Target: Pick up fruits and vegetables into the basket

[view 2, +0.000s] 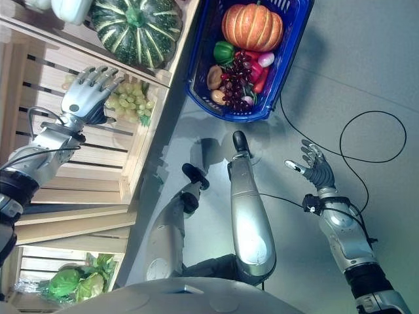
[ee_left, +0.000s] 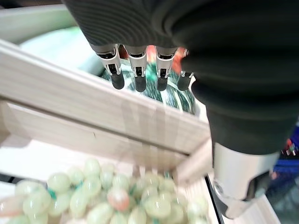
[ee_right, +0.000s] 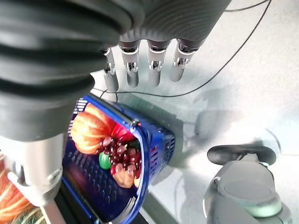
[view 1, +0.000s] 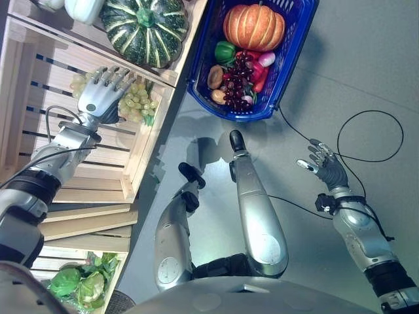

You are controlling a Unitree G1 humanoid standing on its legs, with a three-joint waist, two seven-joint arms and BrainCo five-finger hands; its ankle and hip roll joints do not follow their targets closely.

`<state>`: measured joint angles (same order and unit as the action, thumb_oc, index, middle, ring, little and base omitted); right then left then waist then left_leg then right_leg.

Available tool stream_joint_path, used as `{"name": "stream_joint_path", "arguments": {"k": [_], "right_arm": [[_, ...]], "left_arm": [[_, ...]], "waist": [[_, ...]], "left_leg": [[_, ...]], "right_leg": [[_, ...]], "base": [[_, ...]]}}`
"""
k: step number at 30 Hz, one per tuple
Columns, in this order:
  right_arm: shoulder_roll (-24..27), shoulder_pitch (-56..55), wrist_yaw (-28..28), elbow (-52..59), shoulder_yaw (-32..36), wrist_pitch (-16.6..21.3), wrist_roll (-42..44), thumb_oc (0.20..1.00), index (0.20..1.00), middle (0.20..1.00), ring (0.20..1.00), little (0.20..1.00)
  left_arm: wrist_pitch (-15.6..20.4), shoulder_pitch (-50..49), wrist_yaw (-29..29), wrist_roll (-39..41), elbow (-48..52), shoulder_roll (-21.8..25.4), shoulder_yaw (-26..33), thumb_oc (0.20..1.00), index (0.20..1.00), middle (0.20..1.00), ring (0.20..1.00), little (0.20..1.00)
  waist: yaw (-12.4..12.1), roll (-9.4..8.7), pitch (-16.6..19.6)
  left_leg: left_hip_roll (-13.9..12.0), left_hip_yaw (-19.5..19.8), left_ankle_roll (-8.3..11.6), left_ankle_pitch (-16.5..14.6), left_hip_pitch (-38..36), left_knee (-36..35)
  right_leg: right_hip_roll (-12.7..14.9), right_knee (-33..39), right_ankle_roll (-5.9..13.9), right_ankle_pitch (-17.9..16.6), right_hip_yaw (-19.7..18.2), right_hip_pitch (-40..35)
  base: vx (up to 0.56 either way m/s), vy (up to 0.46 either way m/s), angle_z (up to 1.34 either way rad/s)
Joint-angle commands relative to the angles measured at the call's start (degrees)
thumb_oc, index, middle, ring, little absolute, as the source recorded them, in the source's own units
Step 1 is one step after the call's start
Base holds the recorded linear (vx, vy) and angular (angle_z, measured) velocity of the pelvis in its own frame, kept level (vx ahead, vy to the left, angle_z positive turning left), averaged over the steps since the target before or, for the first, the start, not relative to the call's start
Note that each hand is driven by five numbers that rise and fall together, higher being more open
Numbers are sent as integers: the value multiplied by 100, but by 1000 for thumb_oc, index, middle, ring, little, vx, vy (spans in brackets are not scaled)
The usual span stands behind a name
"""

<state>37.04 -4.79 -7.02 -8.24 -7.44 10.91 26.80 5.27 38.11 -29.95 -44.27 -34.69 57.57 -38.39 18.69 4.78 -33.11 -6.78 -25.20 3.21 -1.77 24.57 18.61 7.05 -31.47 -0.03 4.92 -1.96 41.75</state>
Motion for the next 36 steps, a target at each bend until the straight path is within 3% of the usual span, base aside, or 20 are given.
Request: {"name": "stream_joint_path", "arguments": {"k": [1, 24, 32, 36], "right_arm": [[164, -206, -5, 267, 235, 119, -106, 1000, 1000, 1000, 1000, 1000], [13, -135, -53, 228, 134, 335, -51, 1000, 1000, 1000, 1000, 1000], [-23, -61, -128, 197, 60, 388, 50, 1000, 1000, 1000, 1000, 1000], [-38, 33, -146, 173, 21, 390, 140, 1000, 1000, 1000, 1000, 1000]], "left_arm": [[8, -124, -117, 126, -294, -84, 352, 1000, 1000, 1000, 1000, 1000], [-457, 412, -271, -101, -1116, -350, 432, 1000, 1000, 1000, 1000, 1000], [-1119, 627, -435, -521, -1559, -459, 380, 1000, 1000, 1000, 1000, 1000], [-1615, 798, -82, -495, -1950, -579, 257, 1000, 1000, 1000, 1000, 1000]], "waist": [[257, 311, 332], [281, 166, 332], [292, 124, 332], [316, 110, 332]], "left_leg": [[-383, 181, 295, -126, 530, 807], [-454, 120, 272, -232, 1175, 1017], [-484, 122, 257, -286, 1380, 1107], [-495, 128, 276, -280, 1493, 1130]], "right_leg": [[163, 65, 438, 176, 200, -1], [76, -6, 445, 79, 166, 601], [59, -79, 439, 54, 178, 803], [44, -106, 430, 50, 171, 919]], "base": [[-17, 14, -6], [-2, 0, -1], [0, 0, 0], [-4, -3, -1]]}}
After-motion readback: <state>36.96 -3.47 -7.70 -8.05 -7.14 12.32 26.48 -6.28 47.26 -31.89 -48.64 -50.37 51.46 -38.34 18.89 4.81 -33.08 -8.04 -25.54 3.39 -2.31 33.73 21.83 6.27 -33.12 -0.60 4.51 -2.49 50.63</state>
